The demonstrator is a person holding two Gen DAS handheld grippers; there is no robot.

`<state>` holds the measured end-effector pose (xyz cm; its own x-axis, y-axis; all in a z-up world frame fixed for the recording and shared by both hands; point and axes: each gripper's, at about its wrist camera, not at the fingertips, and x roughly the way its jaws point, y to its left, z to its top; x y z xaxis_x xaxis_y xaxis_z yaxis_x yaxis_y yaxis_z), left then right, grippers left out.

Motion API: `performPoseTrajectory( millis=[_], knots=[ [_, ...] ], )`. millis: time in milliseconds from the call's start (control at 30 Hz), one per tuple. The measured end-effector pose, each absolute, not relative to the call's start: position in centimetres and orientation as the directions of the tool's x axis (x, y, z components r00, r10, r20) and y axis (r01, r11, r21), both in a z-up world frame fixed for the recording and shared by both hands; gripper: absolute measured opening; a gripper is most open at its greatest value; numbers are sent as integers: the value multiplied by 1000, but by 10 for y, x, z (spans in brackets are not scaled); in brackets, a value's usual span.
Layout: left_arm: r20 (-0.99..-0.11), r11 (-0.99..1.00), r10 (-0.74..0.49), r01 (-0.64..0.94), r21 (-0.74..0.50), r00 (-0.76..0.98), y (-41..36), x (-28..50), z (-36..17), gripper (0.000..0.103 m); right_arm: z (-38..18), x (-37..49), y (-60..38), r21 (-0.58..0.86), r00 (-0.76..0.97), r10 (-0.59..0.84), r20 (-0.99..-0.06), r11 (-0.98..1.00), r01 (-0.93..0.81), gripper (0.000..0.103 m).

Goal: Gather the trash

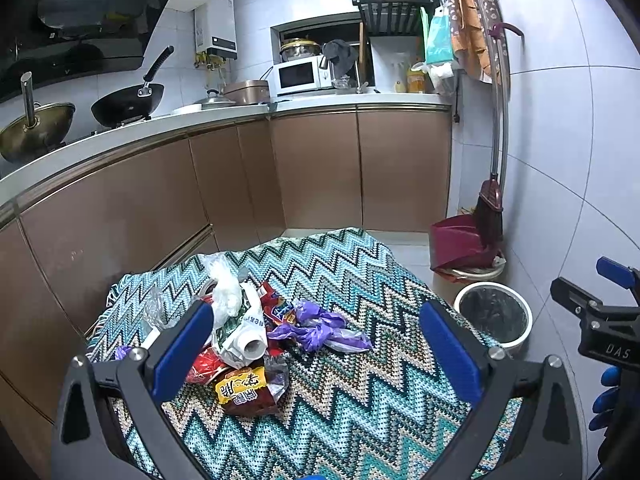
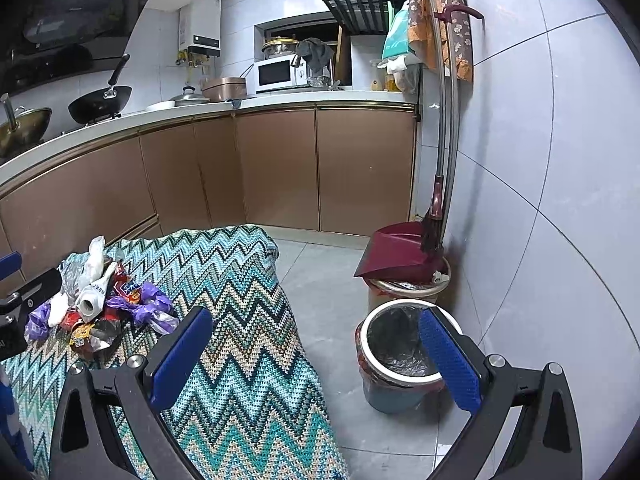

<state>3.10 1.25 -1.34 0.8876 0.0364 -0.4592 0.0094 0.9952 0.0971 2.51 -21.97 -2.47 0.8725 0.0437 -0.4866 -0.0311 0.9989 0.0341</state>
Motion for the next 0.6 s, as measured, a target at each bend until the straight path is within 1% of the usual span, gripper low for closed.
performPoseTrajectory(
  millis=[600],
  knots=[
    [-485,995,25,25,96,874,10,33,-19,103,-25,26,-216,22,874,33,-485,999,-26,103]
  ],
)
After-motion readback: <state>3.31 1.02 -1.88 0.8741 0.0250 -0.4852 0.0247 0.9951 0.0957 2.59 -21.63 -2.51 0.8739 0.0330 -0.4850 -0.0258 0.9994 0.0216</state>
